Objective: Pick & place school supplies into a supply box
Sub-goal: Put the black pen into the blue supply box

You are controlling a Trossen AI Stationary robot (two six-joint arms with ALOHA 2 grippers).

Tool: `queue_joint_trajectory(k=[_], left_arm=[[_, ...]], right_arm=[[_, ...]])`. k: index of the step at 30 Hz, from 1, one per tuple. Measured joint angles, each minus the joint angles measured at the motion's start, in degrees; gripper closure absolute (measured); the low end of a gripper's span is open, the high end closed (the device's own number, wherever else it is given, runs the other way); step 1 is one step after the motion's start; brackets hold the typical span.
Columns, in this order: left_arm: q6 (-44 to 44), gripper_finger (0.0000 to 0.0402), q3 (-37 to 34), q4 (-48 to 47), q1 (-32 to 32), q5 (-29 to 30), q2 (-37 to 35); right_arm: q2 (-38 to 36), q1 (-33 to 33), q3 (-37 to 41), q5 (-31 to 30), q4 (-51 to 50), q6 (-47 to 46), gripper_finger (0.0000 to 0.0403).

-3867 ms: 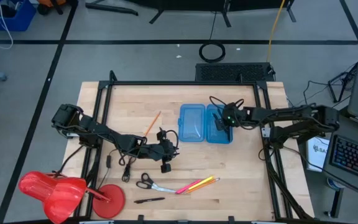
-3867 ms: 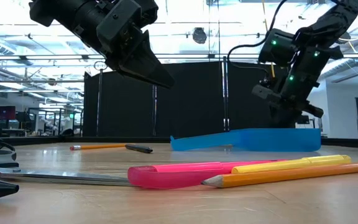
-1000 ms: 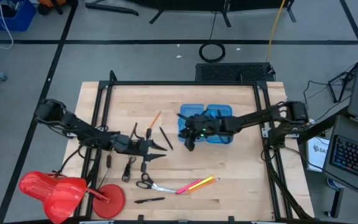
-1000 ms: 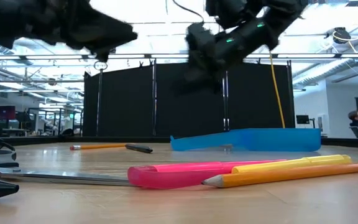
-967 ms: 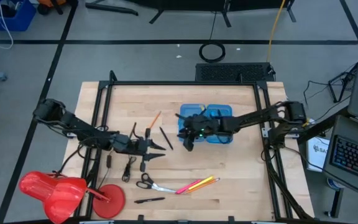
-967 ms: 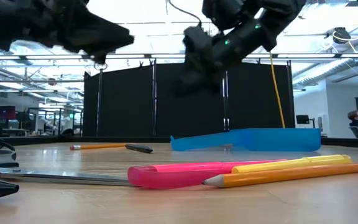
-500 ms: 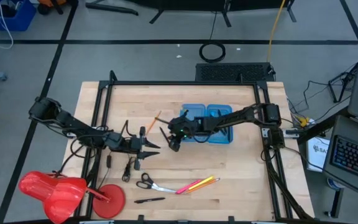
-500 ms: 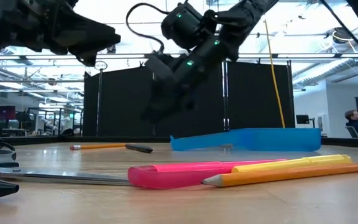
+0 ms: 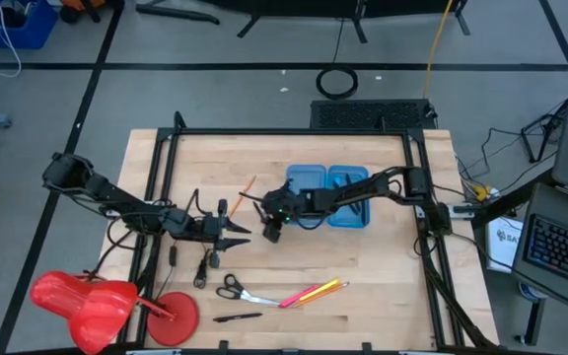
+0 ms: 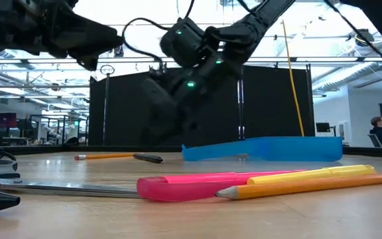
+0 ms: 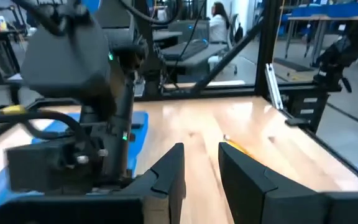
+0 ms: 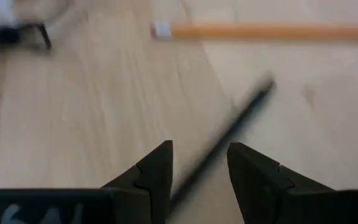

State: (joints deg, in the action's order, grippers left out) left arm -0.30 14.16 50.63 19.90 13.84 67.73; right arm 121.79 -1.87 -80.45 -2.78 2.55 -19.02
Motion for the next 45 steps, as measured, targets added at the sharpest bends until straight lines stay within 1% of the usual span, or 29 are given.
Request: queue_joint_trajectory(k=[3, 18, 38, 45], left_arm=[[0.03, 0.0298, 0.14, 0.04, 0.11, 0.03, 0.04], [0.04, 0.0298, 0.11, 0.22, 0.15, -0.23, 0.06], [-0.06, 0.0298, 0.13, 0.15, 0.1, -0.23, 0.06], [-0.2, 0.0298, 0.13, 0.13, 0.11, -0.23, 0.06]], right_arm=[[-0.03, -0.02, 0.36, -0.1, -1.13, -0.19, 0.0259], [0.31, -0.02, 0.25, -0.18, -0.67, -0.62, 0.0259], [3.29, -0.22, 0.14, 1.39, -0.02, -2.58, 0.026], [3.57, -0.33, 0.14, 1.39, -0.25, -2.58, 0.0289]])
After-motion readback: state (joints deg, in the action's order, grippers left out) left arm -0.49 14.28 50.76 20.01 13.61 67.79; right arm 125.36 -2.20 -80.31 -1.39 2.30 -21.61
